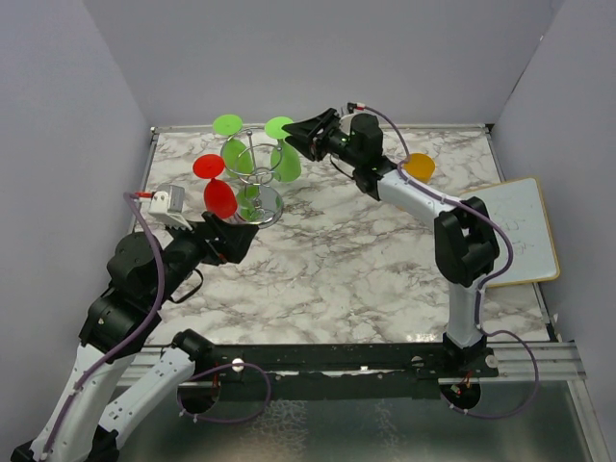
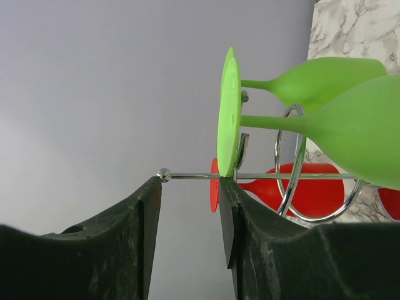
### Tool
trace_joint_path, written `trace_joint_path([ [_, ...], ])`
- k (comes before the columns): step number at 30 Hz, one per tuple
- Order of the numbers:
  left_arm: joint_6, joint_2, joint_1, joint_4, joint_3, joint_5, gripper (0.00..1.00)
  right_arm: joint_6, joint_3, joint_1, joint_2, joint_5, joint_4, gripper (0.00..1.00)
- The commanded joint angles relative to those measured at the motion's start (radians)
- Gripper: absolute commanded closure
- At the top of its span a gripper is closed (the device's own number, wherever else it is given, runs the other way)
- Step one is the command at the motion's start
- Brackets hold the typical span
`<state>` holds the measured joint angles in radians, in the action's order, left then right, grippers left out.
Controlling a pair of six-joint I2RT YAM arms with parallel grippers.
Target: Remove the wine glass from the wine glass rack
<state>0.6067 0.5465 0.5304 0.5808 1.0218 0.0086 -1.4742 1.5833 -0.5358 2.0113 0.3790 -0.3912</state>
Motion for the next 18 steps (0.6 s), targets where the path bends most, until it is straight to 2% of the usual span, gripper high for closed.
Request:
trace_joint_path([
  [1, -0.026, -0.029, -0.003, 0.017, 0.034, -0.036, 0.07, -0.024, 0.022, -0.025, 0.027, -0.1, 0.057, 0.59],
  [12, -0.027, -0.031, -0.003, 0.021, 0.025, -0.031, 0.07, -0.018, -0.008, -0.033, 0.02, -0.145, 0.048, 0.59],
  [18, -0.028, -0.031, -0.003, 0.022, 0.028, -0.029, 0.07, -0.012, 0.034, -0.033, 0.043, -0.148, 0.076, 0.6],
])
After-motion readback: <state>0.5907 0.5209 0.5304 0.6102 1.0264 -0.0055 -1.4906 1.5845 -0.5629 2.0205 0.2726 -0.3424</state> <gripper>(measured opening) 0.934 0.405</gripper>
